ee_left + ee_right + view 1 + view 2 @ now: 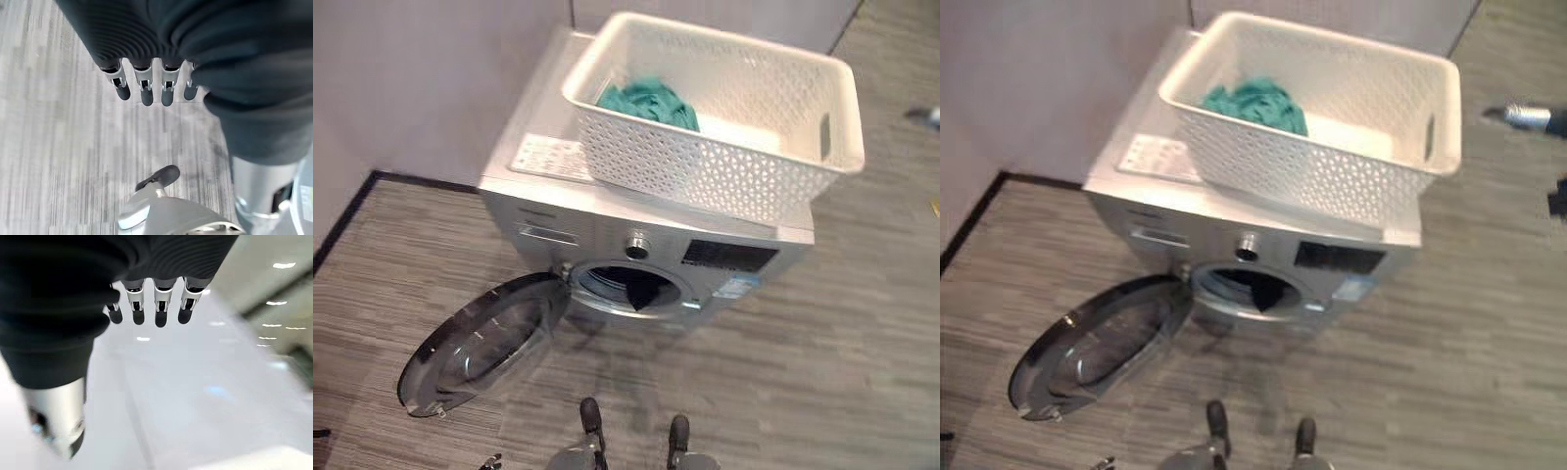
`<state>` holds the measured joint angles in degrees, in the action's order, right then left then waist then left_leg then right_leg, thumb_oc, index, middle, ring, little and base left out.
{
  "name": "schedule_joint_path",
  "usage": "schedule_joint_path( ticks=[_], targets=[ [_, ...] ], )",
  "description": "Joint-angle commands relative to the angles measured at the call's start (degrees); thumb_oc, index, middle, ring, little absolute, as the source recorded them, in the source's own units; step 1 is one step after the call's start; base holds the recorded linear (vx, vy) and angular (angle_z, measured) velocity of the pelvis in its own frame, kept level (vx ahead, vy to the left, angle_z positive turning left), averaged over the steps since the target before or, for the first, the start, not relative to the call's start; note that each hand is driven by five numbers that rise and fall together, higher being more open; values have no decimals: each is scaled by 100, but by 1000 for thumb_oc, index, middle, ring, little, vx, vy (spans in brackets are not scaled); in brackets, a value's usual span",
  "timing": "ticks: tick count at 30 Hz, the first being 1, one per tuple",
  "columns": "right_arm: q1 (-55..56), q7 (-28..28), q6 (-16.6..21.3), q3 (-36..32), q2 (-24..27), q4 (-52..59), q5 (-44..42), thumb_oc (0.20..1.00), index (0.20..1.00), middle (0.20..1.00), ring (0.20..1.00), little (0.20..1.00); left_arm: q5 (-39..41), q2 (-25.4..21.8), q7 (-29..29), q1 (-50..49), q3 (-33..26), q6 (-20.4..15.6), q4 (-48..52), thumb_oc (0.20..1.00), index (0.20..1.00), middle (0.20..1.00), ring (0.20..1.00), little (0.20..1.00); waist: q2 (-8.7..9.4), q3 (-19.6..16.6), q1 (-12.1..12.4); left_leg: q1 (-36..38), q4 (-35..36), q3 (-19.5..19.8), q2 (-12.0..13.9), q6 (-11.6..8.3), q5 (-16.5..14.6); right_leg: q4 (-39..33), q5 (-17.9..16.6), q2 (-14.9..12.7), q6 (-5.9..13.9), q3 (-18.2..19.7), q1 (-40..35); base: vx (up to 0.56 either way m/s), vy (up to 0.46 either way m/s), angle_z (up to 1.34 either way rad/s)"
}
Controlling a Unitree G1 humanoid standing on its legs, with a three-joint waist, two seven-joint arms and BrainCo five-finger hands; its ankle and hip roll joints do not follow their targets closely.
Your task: Grab the laundry basket,head to the washer,open it,put in the laundry and shut it.
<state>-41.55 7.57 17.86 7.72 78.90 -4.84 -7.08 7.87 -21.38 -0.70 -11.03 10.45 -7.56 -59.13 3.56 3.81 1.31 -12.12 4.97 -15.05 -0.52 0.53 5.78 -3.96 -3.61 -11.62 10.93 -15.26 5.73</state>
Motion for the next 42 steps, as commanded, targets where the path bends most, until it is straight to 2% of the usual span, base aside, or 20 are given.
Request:
schedule_joint_path(
  ticks=[1,2,4,6,7,9,10,15,18,20,23,25,28,32,33,34,36,40,41,42],
  targets=[
    [-2648,-125,-206,2526,157,-1198,-133,1000,1000,1000,1000,1000,29,-513,86,-18,88,-17,-235,1000,1000,1000,1000,1000,439,172,390,-170,3,195,317,-449,102,-104,-1316,-284,407,-180,62,0,0,0],
    [-2945,-121,-195,2815,122,-1275,-153,1000,1000,1000,1000,1000,31,-453,85,-24,62,-17,-236,1000,1000,1000,1000,1000,395,165,347,-188,3,190,310,-441,121,-104,-1329,-293,407,-175,81,-30,-3,4],
    [-5052,-486,-388,5116,-324,-2172,9,1000,1000,1000,1000,1000,173,-522,129,38,84,-27,-274,1000,1000,1000,1000,1000,457,226,453,-318,3,291,302,-468,163,-104,-1407,-291,407,-279,110,-62,-14,13],
    [-5557,-566,-441,5698,-474,-2463,92,1000,1000,1000,1000,1000,202,-501,152,96,91,-21,-334,1000,1000,1000,1000,1000,446,249,483,-410,3,330,294,-468,197,-104,-1451,-303,407,-309,159,-55,-10,15],
    [-6237,-933,-529,6606,-710,-2791,313,1000,1000,1000,1000,1000,242,-571,137,116,90,-7,-426,1000,1000,1000,1000,1000,547,314,583,-509,3,404,296,-491,211,-104,-1476,-308,407,-370,176,-28,-7,22],
    [-6515,-943,-533,6955,-756,-2913,451,1000,1000,1000,1000,1000,261,-585,114,88,98,-6,-404,1000,1000,1000,1000,1000,555,341,611,-555,3,442,287,-496,218,-104,-1496,-310,407,-396,188,-28,10,27],
    [-6623,-979,-611,7249,-902,-3326,938,1000,1000,1000,1000,1000,254,-656,105,66,139,-2,-426,1000,1000,1000,1000,1000,590,406,678,-674,3,534,270,-499,234,-104,-1544,-324,407,-457,219,-25,23,28],
    [-6474,-887,-698,7249,-1054,-3518,1675,1000,1000,1000,1000,1000,207,-740,162,199,154,26,-680,1000,1000,1000,1000,1000,731,533,766,-819,3,632,246,-497,238,-104,-1647,-345,407,-498,274,-13,27,20],
    [-6124,-1112,-773,7249,-1237,-3643,2607,1000,1000,1000,1000,1000,238,-1060,212,334,101,15,-497,1000,1000,1000,1000,1000,992,698,911,-972,3,697,208,-495,240,-104,-1748,-374,407,-529,347,-8,29,4],
    [-6051,-1185,-830,7249,-1337,-3777,2684,1000,1000,1000,1000,1000,320,-1062,215,406,169,5,-390,1000,1000,1000,1000,1000,970,752,948,-1011,3,701,199,-488,239,-104,-1764,-394,407,-565,363,3,16,7],
    [-5698,-1046,-888,7249,-1507,-4012,4104,1000,1000,1000,1000,1000,382,-1224,274,582,259,-8,-271,1000,1000,1000,1000,1000,1135,840,1045,-1069,3,710,180,-486,219,-104,-1827,-425,407,-597,405,14,34,18],
    [-5406,-796,-950,7249,-1576,-4170,5432,1000,1000,1000,1000,1000,375,-1388,320,716,339,3,-215,1000,1000,1000,1000,1000,1337,865,1130,-1107,3,718,178,-492,207,-104,-1861,-445,407,-613,432,17,15,-8],
    [-5281,-1064,-825,7249,-1579,-3626,5800,1000,1000,1000,1000,1000,397,-1462,422,987,376,9,-353,1000,1000,1000,1000,1000,1455,891,1168,-1128,3,687,204,-502,203,-104,-1903,-454,407,-579,493,3,0,-1],
    [-5391,-1287,-857,7249,-1815,-3698,5428,1000,1000,1000,1000,1000,499,-1359,470,1030,387,5,-295,1000,1000,1000,1000,1000,1422,858,1179,-1051,3,700,240,-536,45,-104,-1830,-434,407,-599,425,38,-12,-5],
    [-5393,-1415,-907,7249,-1936,-3750,5186,426,426,426,426,426,573,-1269,497,1112,446,11,-355,1000,1000,1000,1000,1000,1355,906,1168,-1098,3,627,207,-483,207,-104,-1929,-487,407,-670,466,-83,24,-3],
    [-5394,-1416,-907,7249,-1938,-3750,5185,200,200,200,200,200,574,-1269,497,1112,445,11,-355,1000,1000,1000,1000,1000,1355,906,1167,-1098,3,627,207,-483,207,-104,-1929,-487,407,-670,466,-89,30,-8],
    [-5440,-1449,-962,7249,-2049,-3848,4864,200,200,200,200,200,649,-1144,538,1155,406,4,-409,1000,1000,1000,1000,1000,1240,927,1160,-1076,3,595,235,-480,220,-104,-1873,-488,407,-714,457,-19,-3,-13],
    [-5460,-1476,-980,7249,-2048,-3820,4591,200,200,200,200,200,663,-1061,551,1160,369,-1,-454,1000,1000,1000,1000,1000,1142,918,1128,-1038,3,577,245,-483,228,-104,-1777,-480,407,-737,429,-3,-8,0],
    [-5510,-1311,-1055,7249,-2052,-4015,4525,200,200,200,200,200,666,-964,550,1117,351,-6,-439,1000,1000,1000,1000,1000,1029,898,1114,-1006,3,570,244,-478,229,-104,-1716,-481,407,-725,415,0,0,0],
    [-5631,-1100,-1113,7249,-2037,-4246,4149,200,200,200,200,200,623,-734,574,1160,354,-7,-596,1000,1000,1000,1000,1000,800,874,1065,-965,3,569,249,-477,235,-104,-1647,-488,407,-724,402,0,0,0]
  ],
)
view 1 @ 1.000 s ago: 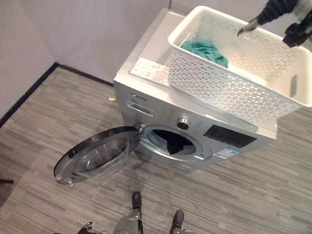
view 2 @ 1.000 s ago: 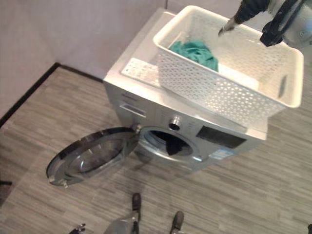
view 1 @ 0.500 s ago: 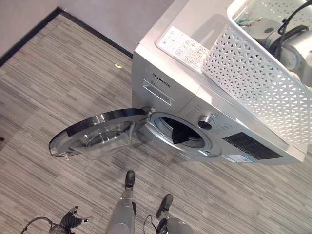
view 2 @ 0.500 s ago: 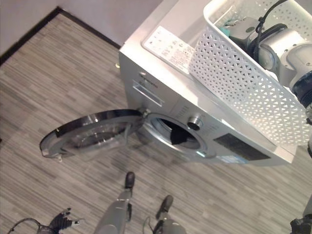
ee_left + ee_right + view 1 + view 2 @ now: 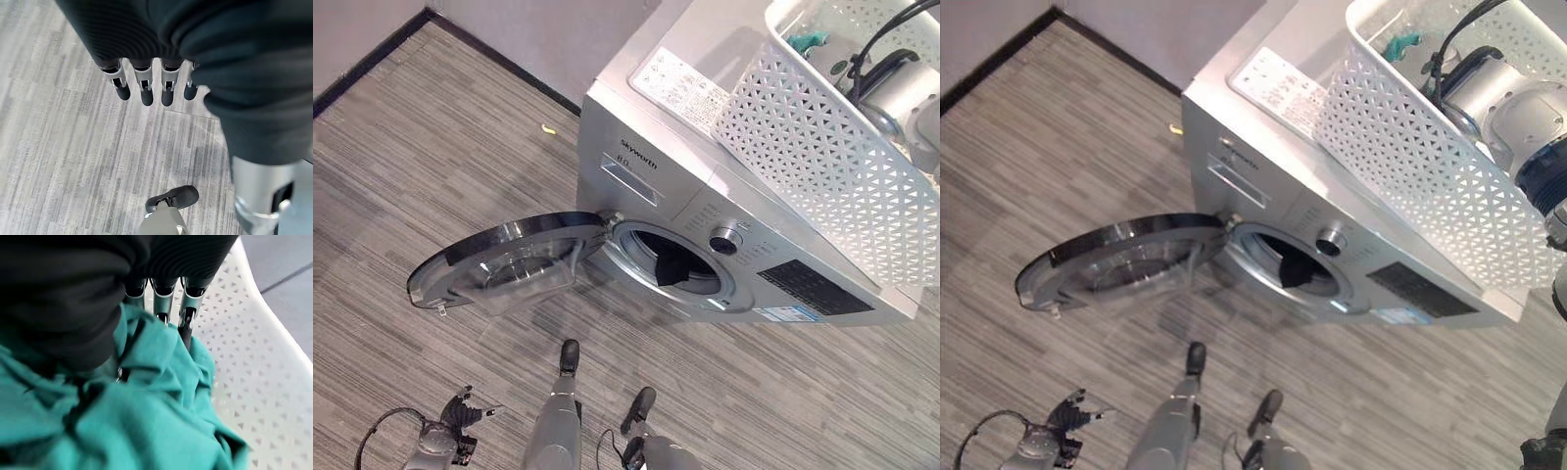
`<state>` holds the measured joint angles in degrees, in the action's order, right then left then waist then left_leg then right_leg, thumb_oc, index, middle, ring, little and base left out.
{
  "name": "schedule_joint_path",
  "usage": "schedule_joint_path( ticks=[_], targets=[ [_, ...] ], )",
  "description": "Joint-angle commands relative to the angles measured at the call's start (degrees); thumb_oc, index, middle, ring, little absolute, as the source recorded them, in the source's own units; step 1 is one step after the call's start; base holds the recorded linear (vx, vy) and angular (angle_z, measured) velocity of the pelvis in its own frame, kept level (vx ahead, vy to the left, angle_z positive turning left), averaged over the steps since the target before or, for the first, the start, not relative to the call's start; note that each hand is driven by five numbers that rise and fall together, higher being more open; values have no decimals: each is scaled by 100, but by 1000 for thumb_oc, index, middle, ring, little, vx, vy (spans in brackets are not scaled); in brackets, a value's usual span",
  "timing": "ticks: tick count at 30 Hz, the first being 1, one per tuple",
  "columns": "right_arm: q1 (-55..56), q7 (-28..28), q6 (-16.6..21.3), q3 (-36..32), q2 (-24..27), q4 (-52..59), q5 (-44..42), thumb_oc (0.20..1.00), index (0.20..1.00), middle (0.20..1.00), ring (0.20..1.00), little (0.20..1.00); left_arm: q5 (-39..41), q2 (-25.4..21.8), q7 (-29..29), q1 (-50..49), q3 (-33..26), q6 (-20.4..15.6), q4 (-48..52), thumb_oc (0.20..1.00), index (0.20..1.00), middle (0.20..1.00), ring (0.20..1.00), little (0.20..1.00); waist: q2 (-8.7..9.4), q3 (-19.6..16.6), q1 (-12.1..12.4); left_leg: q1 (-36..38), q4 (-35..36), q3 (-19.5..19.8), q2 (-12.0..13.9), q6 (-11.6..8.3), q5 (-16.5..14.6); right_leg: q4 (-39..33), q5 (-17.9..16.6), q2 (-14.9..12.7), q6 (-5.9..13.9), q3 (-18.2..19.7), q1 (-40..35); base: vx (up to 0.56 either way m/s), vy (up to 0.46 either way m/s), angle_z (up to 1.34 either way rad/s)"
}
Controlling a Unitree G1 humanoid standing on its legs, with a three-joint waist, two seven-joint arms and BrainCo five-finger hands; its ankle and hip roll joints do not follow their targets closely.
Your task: Grab the laundry basket,head to the washer,open it,put in the laundry and shut it.
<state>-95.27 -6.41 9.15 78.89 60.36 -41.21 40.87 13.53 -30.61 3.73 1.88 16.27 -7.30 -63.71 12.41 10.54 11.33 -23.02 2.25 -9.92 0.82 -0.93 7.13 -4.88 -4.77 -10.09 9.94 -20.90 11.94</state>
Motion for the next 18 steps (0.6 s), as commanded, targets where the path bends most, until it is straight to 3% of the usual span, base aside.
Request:
schedule_joint_path(
  ticks=[1,3,4,8,11,12,18],
  targets=[
    [-260,298,-242,132,-182,-609,-647,200,200,200,200,200,57,189,130,-130,-229,-34,-139,1000,1000,1000,1000,1000,-87,204,62,127,275,57,115,-331,99,-12,-1530,-640,506,-163,-222,0,0,0],
    [-473,546,-319,101,-154,-875,-1414,200,200,200,200,200,57,483,156,-108,-219,-58,-87,1000,1000,1000,1000,1000,-444,177,29,178,275,64,113,-317,116,-12,-1453,-654,506,-158,-247,0,0,0],
    [-347,693,-350,-396,-146,-828,-2004,200,200,200,200,200,79,512,164,-120,-222,-84,-66,1000,1000,1000,1000,1000,-505,139,12,235,275,53,93,-301,103,-12,-1400,-671,506,-143,-285,0,0,0],
    [-174,855,-447,-1109,-218,-1197,-2851,200,200,200,200,200,214,504,164,-155,-190,-140,121,1000,1000,1000,1000,1000,-584,13,8,356,275,65,63,-281,79,-12,-1324,-701,506,-175,-399,42,-9,-5],
    [-399,1200,-504,-2036,-442,-1520,-3990,200,200,200,200,200,516,491,23,-300,-3,-143,944,1000,1000,1000,1000,1000,-730,-350,-42,696,275,99,16,-255,16,-12,-1246,-737,506,-231,-723,96,-28,0],
    [-400,1200,-503,-2037,-442,-1522,-3992,200,200,200,200,200,517,486,22,-302,-5,-138,952,1000,1000,1000,1000,1000,-725,-354,-49,683,275,102,8,-248,32,-12,-1256,-745,506,-235,-713,79,-19,4],
    [-952,1671,-341,-2611,-768,-1696,-4807,200,200,200,200,200,1385,1,-489,-615,392,-53,3512,1000,1000,1000,1000,1000,-890,-834,-105,1045,275,160,-25,-265,-9,-12,-1164,-731,506,-392,-1094,47,-5,12]
  ],
)
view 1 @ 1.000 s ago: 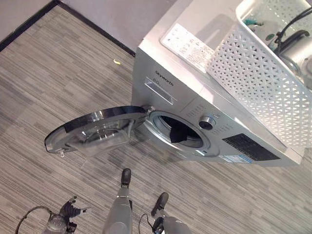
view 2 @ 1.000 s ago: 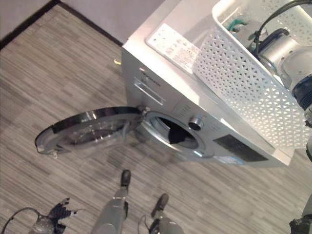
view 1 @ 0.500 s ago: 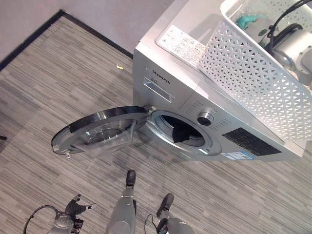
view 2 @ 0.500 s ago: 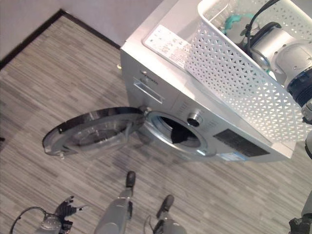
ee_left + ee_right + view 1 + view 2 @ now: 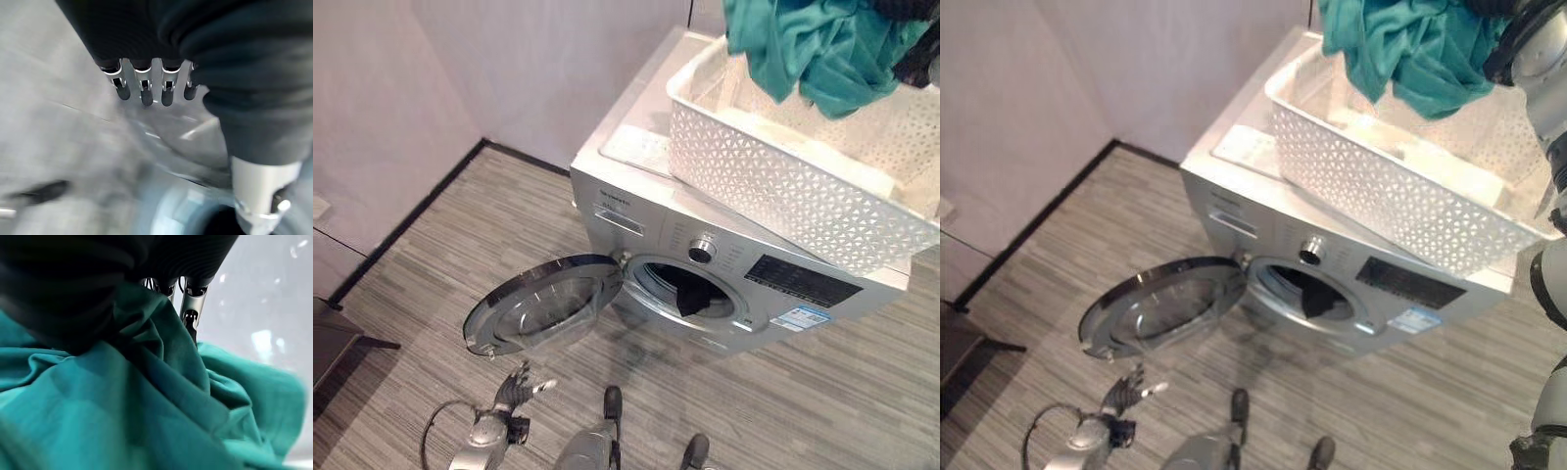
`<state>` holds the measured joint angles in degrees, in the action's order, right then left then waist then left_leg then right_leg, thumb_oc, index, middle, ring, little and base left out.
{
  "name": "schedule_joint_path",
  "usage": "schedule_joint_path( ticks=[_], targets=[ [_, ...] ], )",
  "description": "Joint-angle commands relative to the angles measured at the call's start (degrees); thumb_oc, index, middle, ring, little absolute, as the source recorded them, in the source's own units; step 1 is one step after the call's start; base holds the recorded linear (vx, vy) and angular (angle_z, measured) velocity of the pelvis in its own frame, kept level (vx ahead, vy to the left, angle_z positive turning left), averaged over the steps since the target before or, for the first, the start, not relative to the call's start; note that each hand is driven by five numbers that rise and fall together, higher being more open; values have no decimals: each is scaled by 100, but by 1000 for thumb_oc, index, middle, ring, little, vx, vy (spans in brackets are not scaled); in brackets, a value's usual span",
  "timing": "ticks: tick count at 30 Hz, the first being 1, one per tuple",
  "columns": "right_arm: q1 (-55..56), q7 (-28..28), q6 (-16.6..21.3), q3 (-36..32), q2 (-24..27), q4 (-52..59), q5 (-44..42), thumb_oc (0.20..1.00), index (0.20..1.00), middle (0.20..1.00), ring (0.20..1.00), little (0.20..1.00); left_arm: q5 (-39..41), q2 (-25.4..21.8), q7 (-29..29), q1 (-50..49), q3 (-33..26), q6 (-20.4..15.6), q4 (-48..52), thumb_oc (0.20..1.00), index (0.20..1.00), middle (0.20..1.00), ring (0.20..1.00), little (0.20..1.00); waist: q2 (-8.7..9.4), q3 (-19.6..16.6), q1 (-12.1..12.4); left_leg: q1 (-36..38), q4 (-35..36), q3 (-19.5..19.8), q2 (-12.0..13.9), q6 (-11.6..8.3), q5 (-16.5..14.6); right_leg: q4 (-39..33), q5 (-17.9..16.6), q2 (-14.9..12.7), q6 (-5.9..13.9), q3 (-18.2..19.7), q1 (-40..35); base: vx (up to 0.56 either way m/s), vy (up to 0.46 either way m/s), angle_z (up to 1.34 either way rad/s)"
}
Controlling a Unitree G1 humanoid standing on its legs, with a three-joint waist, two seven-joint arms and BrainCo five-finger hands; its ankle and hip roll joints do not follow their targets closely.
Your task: Grab the laundry basket,head to the washer,open it,put in the laundry and shut it.
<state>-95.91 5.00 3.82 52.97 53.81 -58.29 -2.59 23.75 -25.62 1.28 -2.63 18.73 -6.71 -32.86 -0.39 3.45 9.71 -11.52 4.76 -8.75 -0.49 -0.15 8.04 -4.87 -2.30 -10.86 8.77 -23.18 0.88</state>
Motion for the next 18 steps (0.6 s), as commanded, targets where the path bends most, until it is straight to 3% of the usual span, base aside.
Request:
schedule_joint_path(
  ticks=[1,6,10,14,18],
  targets=[
    [-944,624,223,-116,-194,68,-543,200,200,200,200,200,484,-566,-309,-141,190,-116,786,1000,1000,1000,1000,1000,374,-187,62,-53,24,49,113,-359,-124,-13,-1386,-638,623,-179,-40,17,-7,12],
    [-1042,826,504,-597,-465,105,-1466,200,200,200,200,200,1329,-838,-456,-186,296,-40,2183,1000,1000,1000,1000,1000,408,-443,93,90,24,110,108,-397,-141,-13,-1308,-619,623,-277,-211,9,-12,3],
    [-804,846,621,-949,-630,448,-1928,200,200,200,200,200,1627,-921,-424,-241,208,4,2709,1000,1000,1000,1000,1000,457,-562,92,151,24,149,91,-393,-120,-13,-1284,-609,623,-302,-296,-9,-15,7],
    [-114,959,818,-1470,-934,1779,-2046,200,200,200,200,200,2170,-943,-392,-386,48,12,3221,1000,1000,1000,1000,1000,444,-630,68,239,24,162,103,-410,-123,-13,-1157,-558,583,-312,-387,-28,-11,6],
    [794,1038,947,-2156,-1258,2688,-2142,200,200,200,200,200,2128,-940,-368,-509,24,44,3170,1000,1000,1000,1000,1000,414,-619,61,279,24,150,135,-427,-123,-13,-1048,-543,545,-297,-407,-59,-6,3]
  ],
)
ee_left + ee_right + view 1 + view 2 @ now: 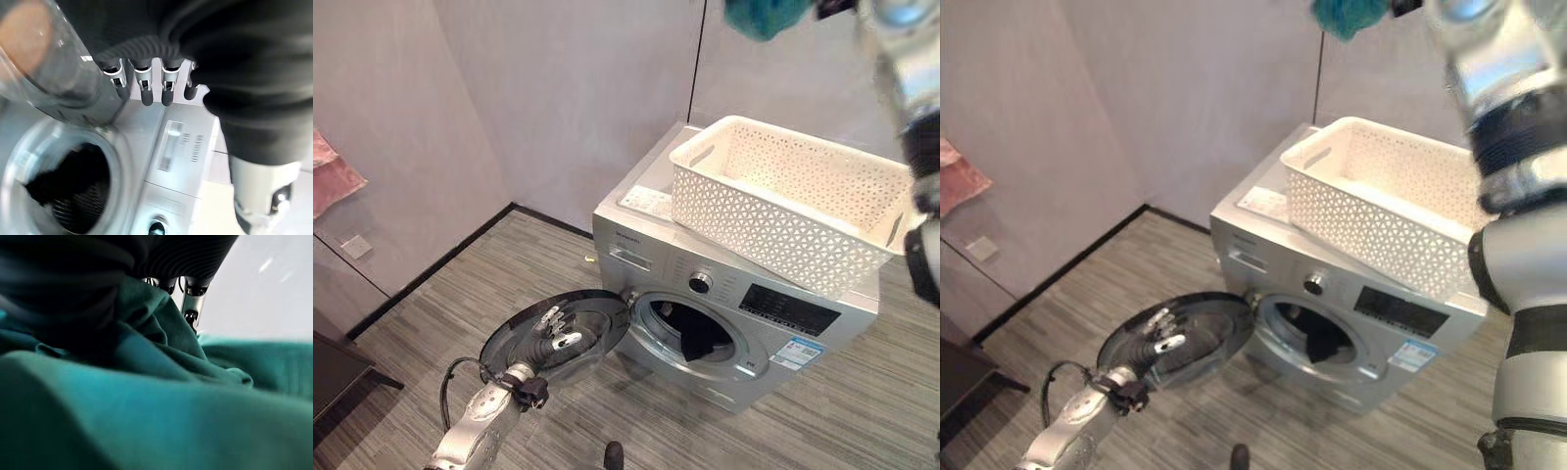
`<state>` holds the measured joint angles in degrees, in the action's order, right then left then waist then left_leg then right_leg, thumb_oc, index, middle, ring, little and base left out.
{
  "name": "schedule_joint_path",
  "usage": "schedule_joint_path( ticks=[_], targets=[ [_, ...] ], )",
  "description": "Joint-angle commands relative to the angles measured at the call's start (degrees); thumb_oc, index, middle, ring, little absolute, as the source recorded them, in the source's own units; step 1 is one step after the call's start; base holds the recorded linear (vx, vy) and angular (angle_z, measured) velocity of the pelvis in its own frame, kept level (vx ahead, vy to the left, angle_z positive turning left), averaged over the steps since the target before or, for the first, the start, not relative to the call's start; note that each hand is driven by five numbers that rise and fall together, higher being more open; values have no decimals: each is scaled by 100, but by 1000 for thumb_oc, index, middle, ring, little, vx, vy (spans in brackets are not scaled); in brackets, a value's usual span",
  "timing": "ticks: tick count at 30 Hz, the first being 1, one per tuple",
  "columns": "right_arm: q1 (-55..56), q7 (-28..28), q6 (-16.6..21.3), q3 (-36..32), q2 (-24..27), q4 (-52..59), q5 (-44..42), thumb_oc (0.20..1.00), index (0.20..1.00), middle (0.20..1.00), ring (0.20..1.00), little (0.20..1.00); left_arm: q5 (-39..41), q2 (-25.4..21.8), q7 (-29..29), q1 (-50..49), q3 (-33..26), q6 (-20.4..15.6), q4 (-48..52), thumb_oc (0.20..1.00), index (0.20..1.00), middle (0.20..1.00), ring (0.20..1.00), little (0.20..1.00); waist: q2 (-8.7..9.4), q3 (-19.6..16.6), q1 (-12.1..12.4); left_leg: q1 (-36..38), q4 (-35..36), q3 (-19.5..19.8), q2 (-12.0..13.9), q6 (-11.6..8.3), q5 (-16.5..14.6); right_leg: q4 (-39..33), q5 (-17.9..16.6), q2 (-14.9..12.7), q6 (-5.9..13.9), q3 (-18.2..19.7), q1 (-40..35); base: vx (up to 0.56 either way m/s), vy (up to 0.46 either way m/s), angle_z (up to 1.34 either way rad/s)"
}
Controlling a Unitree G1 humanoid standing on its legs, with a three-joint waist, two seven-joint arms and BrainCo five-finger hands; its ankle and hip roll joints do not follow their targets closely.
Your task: Grab the laundry basket,head to the washer,open it,put in the laundry and shut it.
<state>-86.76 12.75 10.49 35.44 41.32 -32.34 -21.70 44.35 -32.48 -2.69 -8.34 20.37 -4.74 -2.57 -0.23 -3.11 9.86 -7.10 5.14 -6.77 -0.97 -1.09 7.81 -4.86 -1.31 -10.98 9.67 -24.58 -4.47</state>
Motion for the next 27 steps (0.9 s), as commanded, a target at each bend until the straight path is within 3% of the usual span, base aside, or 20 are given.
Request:
schedule_joint_path(
  ticks=[1,5,6,10,14,15,16,18,20,27],
  targets=[
    [107,233,296,-498,-122,388,-198,200,200,200,200,200,13,-236,46,37,-149,-133,57,1000,1000,1000,1000,1000,385,50,36,-159,-14,-64,187,-331,-98,-14,-1143,-536,450,-146,136,-66,-7,2],
    [1537,147,304,-1117,-754,1749,-147,200,200,200,200,200,-270,-23,201,-198,-126,-31,-440,1000,1000,1000,1000,1000,333,120,20,-107,-14,-138,219,-291,-116,-14,-1089,-515,394,-51,166,-42,-9,-3],
    [2354,38,290,-1306,-1175,2234,-176,200,200,200,200,200,-403,102,254,-325,-61,61,-754,1000,1000,1000,1000,1000,300,211,20,-84,-14,-165,242,-277,-120,-14,-1049,-485,352,-9,178,-61,-31,-2],
    [4087,-205,175,-1476,-1889,3261,29,200,200,200,200,200,-794,304,321,-485,-85,191,-1408,1000,1000,1000,1000,1000,261,755,17,-179,-14,-148,320,-224,-74,100,-899,-357,234,121,389,-112,-48,-5],
    [5181,-364,97,-1371,-2295,3388,13,200,200,200,200,200,-1305,379,320,-433,46,248,-1902,1000,1000,1000,1000,1000,280,1348,53,-387,-18,-73,334,-144,29,322,-760,-327,154,130,672,-147,-42,-9],
    [5553,-388,96,-1282,-2496,3111,-211,200,200,200,200,200,-1584,369,354,-269,163,219,-2126,1000,1000,1000,1000,1000,265,1764,96,-712,-514,-40,312,-96,-98,569,-639,-396,84,112,872,-189,-18,3],
    [5550,-389,98,-1284,-2495,3108,-212,200,200,200,200,200,-1585,371,353,-263,165,215,-2133,1000,1000,1000,1000,1000,266,1758,96,-742,-557,-37,315,-96,-121,584,-631,-398,84,112,887,-264,15,12],
    [6078,-461,208,-1257,-2873,2548,-827,200,200,200,200,200,-2135,411,449,-30,230,125,-2371,1000,1000,1000,1000,1000,73,2334,84,-1603,-1670,44,320,-46,-679,1098,-341,-517,29,211,1460,-145,137,11],
    [6398,-401,297,-1240,-3391,1658,-1612,200,200,200,200,200,-2362,525,763,72,134,-13,-2429,1000,1000,1000,1000,1000,-114,2629,63,-2526,-2712,-53,418,47,-1141,2103,10,-622,-98,433,2474,-62,255,10],
    [5226,353,665,-2131,-3900,-148,-2147,200,200,200,200,200,-2086,763,1132,319,448,-172,-2737,1000,1000,1000,1000,1000,-419,2936,124,-3647,-4096,-29,511,169,-1749,3400,523,-727,-160,570,3675,8,104,-7]
  ],
)
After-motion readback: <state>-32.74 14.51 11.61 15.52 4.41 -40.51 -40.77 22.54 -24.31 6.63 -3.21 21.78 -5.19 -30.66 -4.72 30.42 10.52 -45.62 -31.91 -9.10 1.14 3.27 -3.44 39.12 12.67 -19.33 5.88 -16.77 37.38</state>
